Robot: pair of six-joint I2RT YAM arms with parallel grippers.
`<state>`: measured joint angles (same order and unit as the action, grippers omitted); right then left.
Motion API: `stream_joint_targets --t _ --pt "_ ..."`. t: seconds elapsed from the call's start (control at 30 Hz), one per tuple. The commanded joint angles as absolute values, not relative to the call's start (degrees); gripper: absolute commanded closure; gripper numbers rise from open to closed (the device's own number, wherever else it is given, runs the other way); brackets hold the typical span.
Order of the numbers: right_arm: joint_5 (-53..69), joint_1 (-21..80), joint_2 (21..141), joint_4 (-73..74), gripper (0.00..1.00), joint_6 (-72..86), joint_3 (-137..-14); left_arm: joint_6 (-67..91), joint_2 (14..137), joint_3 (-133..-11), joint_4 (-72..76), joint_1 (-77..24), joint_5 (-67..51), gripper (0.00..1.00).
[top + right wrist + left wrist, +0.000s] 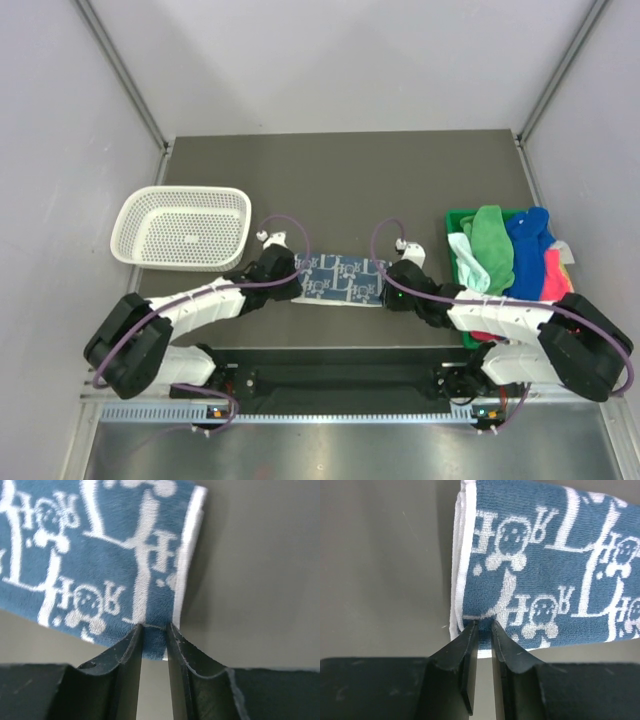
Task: Fold and stack the towels
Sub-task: Smooth out wrinkles on the folded towel, then neatly place the folded towel into the bin
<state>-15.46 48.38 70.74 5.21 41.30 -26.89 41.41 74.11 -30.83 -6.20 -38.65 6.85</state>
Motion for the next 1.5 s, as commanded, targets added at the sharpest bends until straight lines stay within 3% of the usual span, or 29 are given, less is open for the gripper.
stream_joint_targets --t 0.0,0.27,0.4,0.53,0.63,0.9,1.07,1.27,1.47 --pt "-15.29 49.39 71.19 2.37 0.73 45.61 -23.22 43.33 75.49 -29.62 -5.71 -39.29 8.88 0.79" --pt "-17.58 49.48 69.61 5.53 0.72 45.35 -24.6 43.24 72.52 -31.99 -11.76 -39.64 8.96 0.79" --pt "-18.98 48.96 69.26 7.64 0.71 43.95 -26.19 42.02 67.51 -36.99 -18.97 -39.64 12.02 0.61" --pt "-18.63 48.17 69.0 7.56 0.71 43.33 -26.1 40.78 66.53 -40.6 -22.32 -38.94 15.99 0.36" --pt "-18.54 47.64 68.47 7.65 0.71 43.15 -26.02 39.38 68.89 -40.87 -20.84 -35.79 10.76 0.3" --pt "-17.4 45.18 65.31 7.3 0.7 41.84 -23.91 34.9 79.08 -39.56 -11.11 -27.53 -10.76 0.23" --pt "-16.09 43.51 63.81 7.03 0.69 41.22 -23.12 34.28 83.49 -39.55 -9.94 -27.07 -16.6 0.2" --pt "-14.42 41.84 62.23 6.95 0.69 39.91 -22.85 36.21 87.01 -36.92 -9.49 -27.16 -13.45 0.2" --pt "-12.31 40.43 61.7 6.15 0.69 38.59 -23.03 38.58 91.05 -36.83 -9.67 -28.04 -10.55 0.27"
